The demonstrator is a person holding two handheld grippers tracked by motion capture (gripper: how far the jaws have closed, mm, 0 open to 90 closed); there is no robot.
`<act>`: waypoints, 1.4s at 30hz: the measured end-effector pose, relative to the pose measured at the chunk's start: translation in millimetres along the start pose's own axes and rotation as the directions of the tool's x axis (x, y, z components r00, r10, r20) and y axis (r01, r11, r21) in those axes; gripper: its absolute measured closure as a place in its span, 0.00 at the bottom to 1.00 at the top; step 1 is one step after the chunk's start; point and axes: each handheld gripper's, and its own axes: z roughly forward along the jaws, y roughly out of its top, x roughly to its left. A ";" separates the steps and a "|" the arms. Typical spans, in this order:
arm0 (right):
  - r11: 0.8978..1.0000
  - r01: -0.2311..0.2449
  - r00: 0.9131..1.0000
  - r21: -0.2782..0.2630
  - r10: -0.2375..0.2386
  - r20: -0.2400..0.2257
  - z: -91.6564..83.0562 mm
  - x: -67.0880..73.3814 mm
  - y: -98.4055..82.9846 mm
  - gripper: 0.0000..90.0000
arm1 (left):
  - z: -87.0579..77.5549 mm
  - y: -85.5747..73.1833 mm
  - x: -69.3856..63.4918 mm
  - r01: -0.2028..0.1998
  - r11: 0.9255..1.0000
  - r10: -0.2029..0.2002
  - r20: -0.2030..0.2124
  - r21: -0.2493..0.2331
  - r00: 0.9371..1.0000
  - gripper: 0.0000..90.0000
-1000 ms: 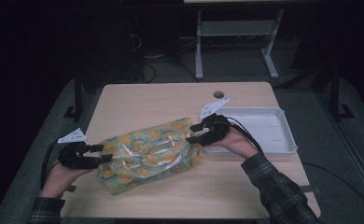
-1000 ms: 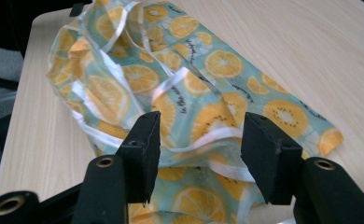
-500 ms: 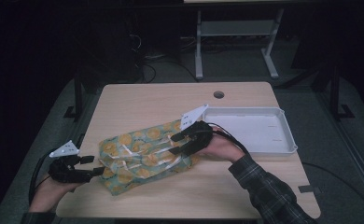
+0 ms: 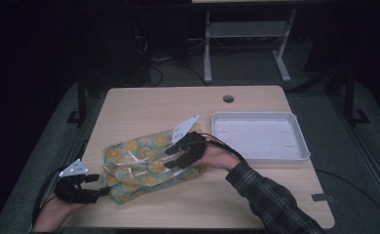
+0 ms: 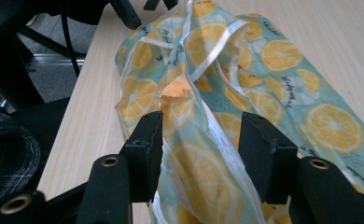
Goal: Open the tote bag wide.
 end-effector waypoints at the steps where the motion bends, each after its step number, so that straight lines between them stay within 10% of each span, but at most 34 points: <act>1: 1.000 0.003 1.000 0.002 -0.003 -0.004 2.0 0.4 0.3 0.55 | 0.3 -0.2 0.0 -0.002 1.000 0.002 -0.002 0.002 1.000 0.31; 7: 0.999 0.025 0.999 0.041 -0.024 -0.030 14.0 4.6 1.6 0.62 | 1.6 -0.3 -0.5 -0.006 1.000 0.006 -0.001 0.000 1.000 0.31; 15: 0.996 0.029 0.998 0.079 -0.024 -0.057 18.9 4.5 -0.8 0.98 | 4.9 1.4 -1.1 -0.024 1.000 0.024 -0.005 0.014 1.000 0.31; 27: 1.000 0.004 1.000 0.023 -0.004 0.004 -1.9 -2.1 9.6 0.99 | 7.4 5.8 -3.8 -0.045 0.999 0.045 0.003 0.013 0.999 0.30; 42: 0.994 -0.099 0.989 -0.037 0.103 0.109 -2.3 -56.0 33.7 0.99 | 9.5 7.1 -3.1 -0.057 0.998 0.057 0.005 0.019 0.998 0.30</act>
